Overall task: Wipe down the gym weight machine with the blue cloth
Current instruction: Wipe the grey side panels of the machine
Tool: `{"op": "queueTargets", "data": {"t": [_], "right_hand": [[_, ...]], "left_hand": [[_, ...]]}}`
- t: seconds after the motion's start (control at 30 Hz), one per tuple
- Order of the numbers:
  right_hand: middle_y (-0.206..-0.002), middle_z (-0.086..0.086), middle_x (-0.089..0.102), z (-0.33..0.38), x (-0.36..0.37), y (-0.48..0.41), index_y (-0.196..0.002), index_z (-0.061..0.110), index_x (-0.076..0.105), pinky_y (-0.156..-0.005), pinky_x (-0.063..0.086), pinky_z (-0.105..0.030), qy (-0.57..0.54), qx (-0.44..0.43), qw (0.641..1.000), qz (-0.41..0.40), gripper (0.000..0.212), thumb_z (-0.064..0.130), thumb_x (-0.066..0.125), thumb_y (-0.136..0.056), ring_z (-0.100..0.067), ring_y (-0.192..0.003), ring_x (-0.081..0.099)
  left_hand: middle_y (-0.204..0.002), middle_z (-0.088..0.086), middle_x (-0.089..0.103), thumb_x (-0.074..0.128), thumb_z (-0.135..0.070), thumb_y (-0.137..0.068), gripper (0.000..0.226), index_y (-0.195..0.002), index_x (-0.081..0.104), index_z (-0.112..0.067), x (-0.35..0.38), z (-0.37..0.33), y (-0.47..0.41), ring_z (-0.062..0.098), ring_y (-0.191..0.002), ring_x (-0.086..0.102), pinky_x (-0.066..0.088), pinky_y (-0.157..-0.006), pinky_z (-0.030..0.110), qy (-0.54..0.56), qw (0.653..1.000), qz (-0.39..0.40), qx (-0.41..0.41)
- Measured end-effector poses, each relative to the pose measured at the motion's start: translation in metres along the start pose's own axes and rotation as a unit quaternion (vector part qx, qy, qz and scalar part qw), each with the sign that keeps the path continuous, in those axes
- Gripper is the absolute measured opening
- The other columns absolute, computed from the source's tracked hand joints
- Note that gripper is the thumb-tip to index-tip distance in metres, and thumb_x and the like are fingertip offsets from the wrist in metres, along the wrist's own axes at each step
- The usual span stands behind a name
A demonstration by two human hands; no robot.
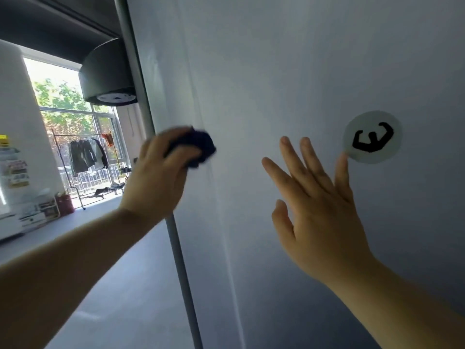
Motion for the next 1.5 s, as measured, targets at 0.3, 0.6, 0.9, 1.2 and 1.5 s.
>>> {"op": "queueTargets", "data": {"t": [0.3, 0.6, 0.9, 1.2, 1.5], "right_hand": [[-0.161, -0.006, 0.023, 0.001, 0.001, 0.003, -0.148, 0.019, 0.04, -0.121, -0.008, -0.048, 0.003, 0.004, 1.0, 0.011, 0.059, 0.018, 0.046, -0.089, -0.026, -0.151, 0.012], [-0.162, -0.006, 0.022, -0.001, -0.002, 0.012, -0.148, 0.021, 0.041, -0.121, -0.008, -0.048, 0.018, 0.017, 0.999, 0.023, 0.061, 0.019, 0.047, -0.088, -0.029, -0.151, 0.01], [-0.163, -0.005, 0.018, 0.015, 0.01, 0.034, -0.148, 0.026, 0.037, -0.119, -0.009, -0.053, 0.021, 0.003, 0.998, 0.064, 0.063, 0.022, 0.048, -0.086, -0.027, -0.152, 0.007], [-0.163, -0.001, 0.021, 0.009, 0.007, 0.037, -0.147, 0.026, 0.042, -0.119, -0.007, -0.054, 0.037, -0.003, 0.997, 0.068, 0.065, 0.018, 0.053, -0.084, -0.025, -0.151, 0.01], [-0.162, 0.0, 0.021, -0.017, -0.015, 0.03, -0.146, 0.027, 0.044, -0.118, -0.007, -0.054, 0.049, 0.025, 0.998, 0.038, 0.06, 0.022, 0.052, -0.086, -0.025, -0.151, 0.009]], "left_hand": [[-0.13, 0.009, 0.046, 0.05, -0.009, -0.087, 0.022, -0.106, 0.051, -0.022, 0.026, -0.027, 0.087, 0.039, -0.112, 0.046, 0.051, -0.088, 0.042, 0.034, 0.998, 0.043, 0.006], [-0.13, 0.009, 0.047, 0.055, 0.008, -0.086, 0.043, -0.115, 0.05, -0.024, 0.031, 0.007, 0.032, 0.035, -0.116, 0.048, 0.045, -0.096, 0.044, 0.138, 0.959, -0.056, -0.24], [-0.126, -0.006, 0.039, 0.058, 0.004, -0.089, 0.044, -0.118, 0.048, -0.028, 0.049, -0.014, 0.135, 0.038, -0.105, 0.054, 0.053, -0.084, 0.056, 0.208, 0.912, 0.004, -0.352], [-0.129, 0.003, 0.056, 0.053, -0.012, -0.097, 0.043, -0.138, 0.047, -0.026, 0.047, -0.014, 0.115, 0.017, -0.098, 0.055, 0.039, -0.083, 0.027, 0.187, 0.831, -0.037, -0.522], [-0.138, 0.0, 0.049, 0.055, -0.016, -0.097, 0.044, -0.14, 0.049, -0.026, 0.027, -0.036, 0.047, 0.018, -0.12, 0.048, 0.038, -0.101, 0.028, 0.215, 0.904, -0.063, -0.363]]}}
Point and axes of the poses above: each hand's wrist, its own y-axis away from the middle knuckle, its own x-axis out of the palm, z = x × y, the point moved 4 cm from there along -y, towards the middle knuckle
